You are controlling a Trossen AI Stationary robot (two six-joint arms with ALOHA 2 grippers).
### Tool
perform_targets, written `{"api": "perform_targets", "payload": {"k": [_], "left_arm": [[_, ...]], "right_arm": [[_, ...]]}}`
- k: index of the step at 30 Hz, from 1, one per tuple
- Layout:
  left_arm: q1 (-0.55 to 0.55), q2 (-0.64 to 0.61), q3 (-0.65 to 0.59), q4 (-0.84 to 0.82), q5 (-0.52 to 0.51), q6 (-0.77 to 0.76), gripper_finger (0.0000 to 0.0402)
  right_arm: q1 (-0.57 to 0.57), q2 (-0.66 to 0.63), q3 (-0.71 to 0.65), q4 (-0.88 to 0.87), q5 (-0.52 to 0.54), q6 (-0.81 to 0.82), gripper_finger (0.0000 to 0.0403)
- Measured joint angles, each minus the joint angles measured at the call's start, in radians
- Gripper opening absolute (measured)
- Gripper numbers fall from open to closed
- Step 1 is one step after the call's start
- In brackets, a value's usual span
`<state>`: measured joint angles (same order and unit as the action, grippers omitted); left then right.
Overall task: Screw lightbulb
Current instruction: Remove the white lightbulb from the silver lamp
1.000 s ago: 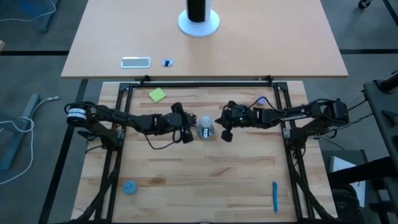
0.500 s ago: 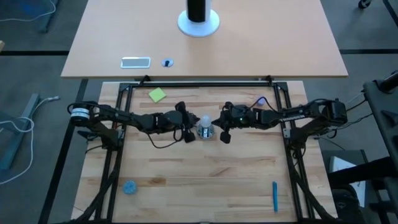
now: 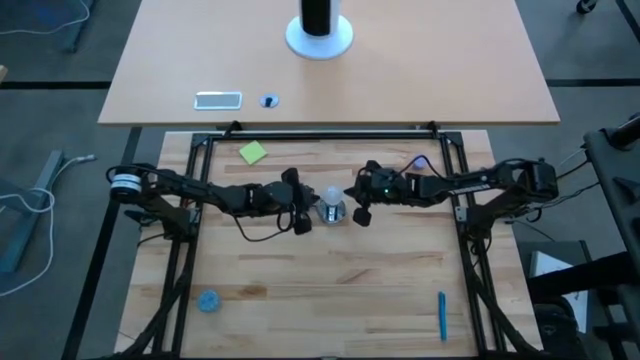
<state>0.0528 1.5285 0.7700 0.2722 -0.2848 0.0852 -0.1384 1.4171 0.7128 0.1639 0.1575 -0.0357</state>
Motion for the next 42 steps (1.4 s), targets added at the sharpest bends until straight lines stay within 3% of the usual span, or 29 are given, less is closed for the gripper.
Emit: {"api": "perform_targets", "payload": {"k": [7,13,20,25,32,39,42], "left_arm": [[0.006,0.0,0.0,-0.014,-0.117,-0.009,0.0],[0.008,0.022,0.0,0.058,-0.112,0.008,0.0],[0.004,0.018,0.0,0.087,-0.006,0.03,0.0],[-0.001,0.017,0.0,0.088,0.017,0.023,0.0],[-0.007,0.01,0.0,0.051,0.008,-0.011,0.0],[-0.007,0.002,0.0,0.019,-0.069,-0.029,0.0],[-0.006,0.001,0.0,0.02,-0.085,-0.029,0.0]], "right_arm": [[0.001,-0.029,0.0,-0.069,-0.078,0.01,0.0],[0.002,-0.024,0.0,0.005,-0.09,0.008,0.0],[-0.001,-0.001,-0.001,0.029,-0.069,0.011,0.0],[-0.001,0.025,-0.001,0.061,-0.008,0.01,0.0],[0.001,0.038,-0.001,0.047,0.001,-0.001,0.0],[0.001,-0.011,-0.001,-0.032,0.006,0.008,0.0],[0.002,-0.025,-0.001,-0.041,-0.045,0.009,0.0]]}}
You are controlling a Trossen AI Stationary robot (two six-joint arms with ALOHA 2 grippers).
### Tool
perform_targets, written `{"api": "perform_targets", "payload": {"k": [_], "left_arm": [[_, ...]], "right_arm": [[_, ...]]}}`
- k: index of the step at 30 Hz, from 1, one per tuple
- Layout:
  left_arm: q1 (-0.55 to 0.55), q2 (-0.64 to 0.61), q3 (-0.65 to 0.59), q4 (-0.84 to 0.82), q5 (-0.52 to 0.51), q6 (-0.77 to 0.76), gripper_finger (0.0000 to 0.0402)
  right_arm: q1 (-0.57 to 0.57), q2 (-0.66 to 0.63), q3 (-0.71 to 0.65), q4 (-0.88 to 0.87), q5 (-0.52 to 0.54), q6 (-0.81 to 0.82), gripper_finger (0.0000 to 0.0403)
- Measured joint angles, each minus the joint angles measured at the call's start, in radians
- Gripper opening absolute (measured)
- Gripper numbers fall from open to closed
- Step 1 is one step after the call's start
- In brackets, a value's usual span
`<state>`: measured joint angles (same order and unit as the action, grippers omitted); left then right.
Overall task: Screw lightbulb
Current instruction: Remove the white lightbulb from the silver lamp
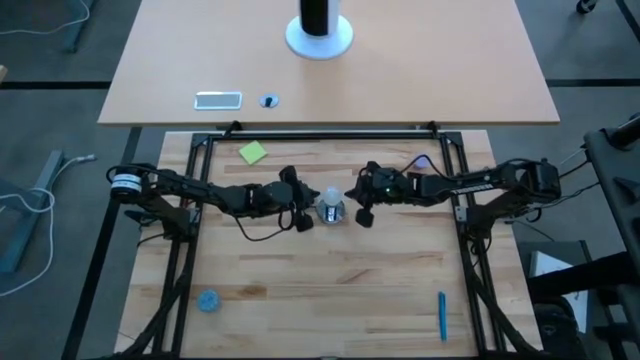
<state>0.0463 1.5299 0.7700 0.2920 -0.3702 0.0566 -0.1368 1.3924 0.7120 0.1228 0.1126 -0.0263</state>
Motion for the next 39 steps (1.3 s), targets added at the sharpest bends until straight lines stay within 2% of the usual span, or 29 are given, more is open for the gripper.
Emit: {"api": "perform_targets", "payload": {"k": [3,7,14,17,20,24,29,34,39], "left_arm": [[0.0,0.002,0.0,0.004,-0.005,0.0,0.0],[0.0,0.003,0.0,0.007,-0.003,-0.006,0.0],[-0.004,0.003,0.0,0.015,0.122,-0.006,0.0],[-0.011,0.002,0.0,0.019,0.13,0.0,0.0],[-0.013,-0.004,0.0,0.012,0.111,0.006,0.0],[-0.013,-0.007,0.0,0.003,0.037,0.006,0.0],[-0.012,0.0,0.0,0.002,-0.077,0.013,0.0],[-0.01,0.021,0.0,0.035,-0.065,0.016,0.0],[-0.013,0.024,0.0,0.049,-0.001,0.035,0.0]], "right_arm": [[0.0,-0.005,0.0,0.014,-0.065,0.007,0.0],[0.002,-0.001,0.0,0.043,-0.069,0.008,0.0],[-0.002,0.022,0.0,0.088,-0.019,0.025,0.0],[-0.001,0.03,0.0,0.089,0.021,0.026,0.0],[-0.001,0.03,0.0,0.083,0.021,0.025,0.0],[-0.001,0.0,0.0,0.024,0.019,0.022,0.0],[-0.001,-0.03,0.0,-0.011,-0.071,-0.014,0.0],[-0.001,-0.021,0.0,0.034,-0.085,-0.018,0.0],[-0.001,0.003,0.0,0.065,-0.078,-0.011,0.0]]}}
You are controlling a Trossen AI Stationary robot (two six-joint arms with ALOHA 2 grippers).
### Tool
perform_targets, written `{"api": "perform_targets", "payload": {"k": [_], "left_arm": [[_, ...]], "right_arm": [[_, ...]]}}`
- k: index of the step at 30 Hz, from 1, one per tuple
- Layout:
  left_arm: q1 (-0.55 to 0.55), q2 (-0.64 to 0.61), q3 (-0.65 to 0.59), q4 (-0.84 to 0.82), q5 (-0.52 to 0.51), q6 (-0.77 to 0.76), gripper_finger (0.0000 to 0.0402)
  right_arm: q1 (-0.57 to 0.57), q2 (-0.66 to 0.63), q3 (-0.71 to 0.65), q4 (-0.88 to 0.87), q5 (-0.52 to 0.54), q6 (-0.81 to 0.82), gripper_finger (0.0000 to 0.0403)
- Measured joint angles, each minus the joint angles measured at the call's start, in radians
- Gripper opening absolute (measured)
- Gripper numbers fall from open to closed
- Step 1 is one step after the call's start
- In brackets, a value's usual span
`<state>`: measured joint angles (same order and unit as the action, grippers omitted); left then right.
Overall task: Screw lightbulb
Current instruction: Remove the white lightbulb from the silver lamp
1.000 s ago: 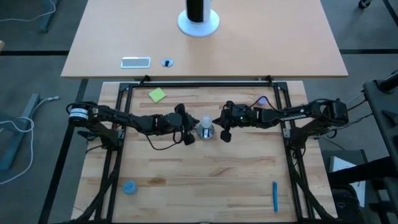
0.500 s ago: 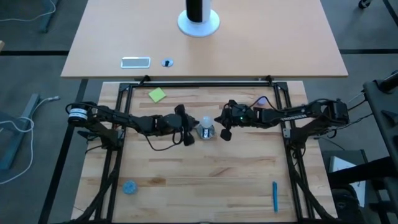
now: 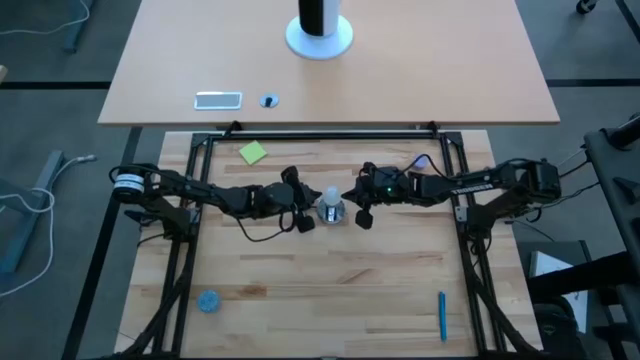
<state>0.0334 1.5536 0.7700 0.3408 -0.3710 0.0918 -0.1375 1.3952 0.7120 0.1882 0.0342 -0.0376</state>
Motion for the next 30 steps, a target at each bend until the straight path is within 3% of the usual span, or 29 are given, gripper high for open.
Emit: {"api": "perform_targets", "payload": {"k": [7,13,20,24,30], "left_arm": [[-0.021,0.0,0.0,0.004,0.035,0.002,0.0],[-0.024,-0.001,0.0,-0.014,0.016,0.004,0.0],[-0.021,-0.002,0.0,-0.011,-0.086,0.004,0.0],[-0.016,-0.002,0.0,0.004,-0.088,0.004,0.0],[-0.016,-0.005,0.0,0.024,0.04,0.004,0.0]], "right_arm": [[-0.001,0.021,0.0,0.014,0.128,0.002,0.0],[-0.001,0.008,0.0,-0.025,0.13,0.006,0.0],[0.001,-0.026,0.0,-0.054,-0.016,0.011,0.0],[0.002,-0.012,0.0,-0.012,-0.01,0.012,0.0],[-0.001,0.005,0.0,-0.002,0.061,0.012,0.0]]}}
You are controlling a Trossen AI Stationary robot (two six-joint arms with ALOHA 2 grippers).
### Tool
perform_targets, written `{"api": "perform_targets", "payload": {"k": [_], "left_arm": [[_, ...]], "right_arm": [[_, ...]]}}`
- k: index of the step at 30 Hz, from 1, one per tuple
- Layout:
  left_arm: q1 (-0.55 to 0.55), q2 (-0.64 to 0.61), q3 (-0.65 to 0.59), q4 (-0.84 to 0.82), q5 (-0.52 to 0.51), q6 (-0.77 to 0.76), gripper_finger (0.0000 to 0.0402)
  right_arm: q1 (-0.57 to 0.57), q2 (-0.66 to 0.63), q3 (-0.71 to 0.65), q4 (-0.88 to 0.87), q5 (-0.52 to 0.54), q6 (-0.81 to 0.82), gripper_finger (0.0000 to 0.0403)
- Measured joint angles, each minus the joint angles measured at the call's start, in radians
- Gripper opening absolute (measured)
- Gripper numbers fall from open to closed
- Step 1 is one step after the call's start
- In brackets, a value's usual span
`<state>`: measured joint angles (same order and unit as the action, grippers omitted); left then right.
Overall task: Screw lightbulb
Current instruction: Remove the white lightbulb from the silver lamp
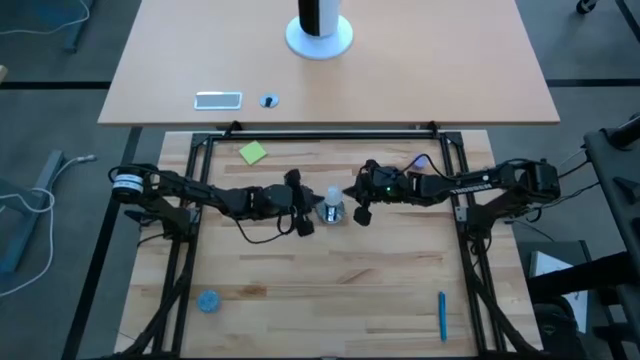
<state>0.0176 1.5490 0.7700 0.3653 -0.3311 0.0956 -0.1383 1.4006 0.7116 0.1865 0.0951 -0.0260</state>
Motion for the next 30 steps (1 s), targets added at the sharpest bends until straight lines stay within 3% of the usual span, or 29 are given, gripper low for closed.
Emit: {"api": "perform_targets", "payload": {"k": [3,10,16,19,24,30], "left_arm": [[-0.008,0.0,0.0,0.001,0.054,0.0,0.0],[-0.008,-0.019,0.0,-0.025,-0.002,-0.003,0.0],[-0.005,-0.019,0.0,-0.035,-0.106,0.0,0.0],[0.004,-0.003,0.0,-0.012,-0.109,0.0,0.0],[0.005,0.014,0.0,0.022,-0.069,0.0,0.0],[-0.008,0.004,0.0,0.027,-0.013,0.012,0.0]], "right_arm": [[0.0,0.002,0.0,0.003,0.054,0.0,0.0],[0.0,-0.017,0.0,-0.054,0.056,-0.003,0.0],[0.002,-0.031,0.0,-0.07,-0.077,-0.013,0.0],[0.003,-0.023,0.001,-0.03,-0.077,-0.012,0.0],[0.001,-0.01,0.001,-0.014,-0.059,-0.012,0.0],[0.0,-0.008,0.001,0.001,0.058,-0.012,0.0]]}}
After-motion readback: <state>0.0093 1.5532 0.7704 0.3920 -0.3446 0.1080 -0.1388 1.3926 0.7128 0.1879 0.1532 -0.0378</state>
